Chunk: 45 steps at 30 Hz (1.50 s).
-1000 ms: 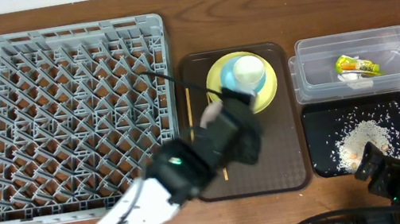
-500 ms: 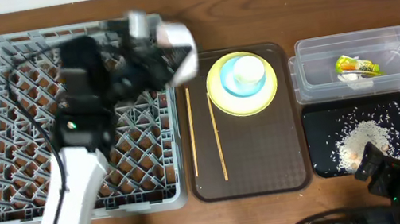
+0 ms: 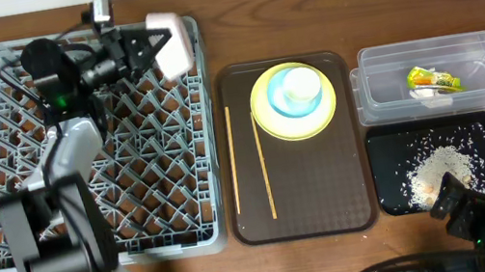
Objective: Sort waste into correct bins and load items into the dishwasher
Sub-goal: 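Set the white dish upright in the rack and open the left gripper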
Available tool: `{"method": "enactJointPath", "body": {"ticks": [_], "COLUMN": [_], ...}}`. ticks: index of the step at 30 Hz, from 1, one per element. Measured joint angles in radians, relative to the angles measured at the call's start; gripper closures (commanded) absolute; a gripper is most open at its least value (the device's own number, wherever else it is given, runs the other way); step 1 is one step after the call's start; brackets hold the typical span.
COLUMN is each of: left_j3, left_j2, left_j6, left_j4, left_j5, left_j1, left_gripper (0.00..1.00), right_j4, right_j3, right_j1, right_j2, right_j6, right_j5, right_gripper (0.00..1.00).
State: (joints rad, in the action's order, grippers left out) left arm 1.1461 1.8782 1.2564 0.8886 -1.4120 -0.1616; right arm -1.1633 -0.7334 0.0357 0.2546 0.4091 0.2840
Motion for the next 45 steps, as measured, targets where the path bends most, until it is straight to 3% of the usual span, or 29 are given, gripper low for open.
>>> {"method": "enactJointPath", "body": {"ticks": [11,16,17,22,30,45], "left_j3": [0.000,0.000,0.000,0.000,0.000,-0.001], "left_j2": [0.191,0.196,0.196,0.196,0.196,0.196], "left_j6": [0.037,0.011,0.007,-0.004,-0.005,-0.016], "left_j4": [0.013,0.034,0.036,0.037,0.036,0.037], "left_j5": [-0.047,-0.061,-0.063,-0.072,-0.079,-0.086], "left_j1": [-0.122,-0.147,-0.156,-0.212,-0.268,-0.327], "left_gripper": [0.92,0.83,0.74,0.59,0.52,0.52], "right_j4": [0.000,0.000,0.000,0.000,0.000,0.000], "right_j3": [0.000,0.000,0.000,0.000,0.000,0.000], "right_j1": [0.000,0.000,0.000,0.000,0.000,0.000], "right_j2": [0.000,0.000,0.000,0.000,0.000,0.000], "right_j6": [0.000,0.000,0.000,0.000,0.000,0.000], "right_j5": [0.000,0.000,0.000,0.000,0.000,0.000], "right_gripper": [0.01,0.01,0.01,0.01,0.01,0.01]}}
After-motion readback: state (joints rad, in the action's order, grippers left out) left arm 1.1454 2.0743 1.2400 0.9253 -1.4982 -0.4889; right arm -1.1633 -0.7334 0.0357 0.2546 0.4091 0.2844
